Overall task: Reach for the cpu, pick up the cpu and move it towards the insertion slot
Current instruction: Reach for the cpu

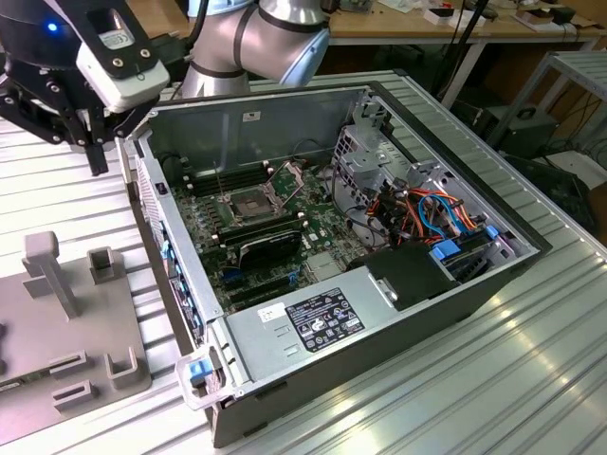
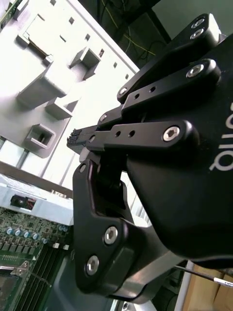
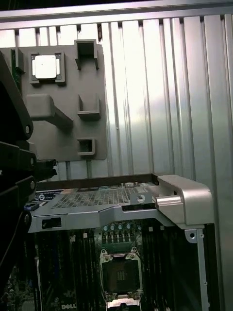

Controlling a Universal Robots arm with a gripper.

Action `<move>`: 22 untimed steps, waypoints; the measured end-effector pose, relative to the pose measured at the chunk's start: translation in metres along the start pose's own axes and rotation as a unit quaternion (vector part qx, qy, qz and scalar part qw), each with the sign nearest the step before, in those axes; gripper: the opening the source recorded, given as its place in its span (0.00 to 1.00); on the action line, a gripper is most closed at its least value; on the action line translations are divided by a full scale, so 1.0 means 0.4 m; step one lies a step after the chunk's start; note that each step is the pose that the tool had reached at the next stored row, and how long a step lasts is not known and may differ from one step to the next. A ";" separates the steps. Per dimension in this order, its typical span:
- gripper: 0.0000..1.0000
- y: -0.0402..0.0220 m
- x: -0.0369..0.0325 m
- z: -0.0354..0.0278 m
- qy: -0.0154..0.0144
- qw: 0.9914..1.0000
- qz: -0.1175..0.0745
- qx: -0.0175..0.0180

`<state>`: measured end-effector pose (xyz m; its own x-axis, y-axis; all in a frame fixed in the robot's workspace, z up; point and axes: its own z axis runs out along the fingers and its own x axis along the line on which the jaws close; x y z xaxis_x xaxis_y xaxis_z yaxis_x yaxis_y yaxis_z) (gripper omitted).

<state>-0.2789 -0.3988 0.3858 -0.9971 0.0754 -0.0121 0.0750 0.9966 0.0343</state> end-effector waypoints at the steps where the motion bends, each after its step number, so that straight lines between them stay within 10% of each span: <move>1: 0.11 -0.001 0.008 0.000 0.000 1.000 0.000 0.000; 22: 0.11 -0.008 0.100 0.001 0.001 1.000 0.000 -0.002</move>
<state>-0.3188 -0.3989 0.3846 -0.9971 0.0753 -0.0109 0.0749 0.9964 0.0388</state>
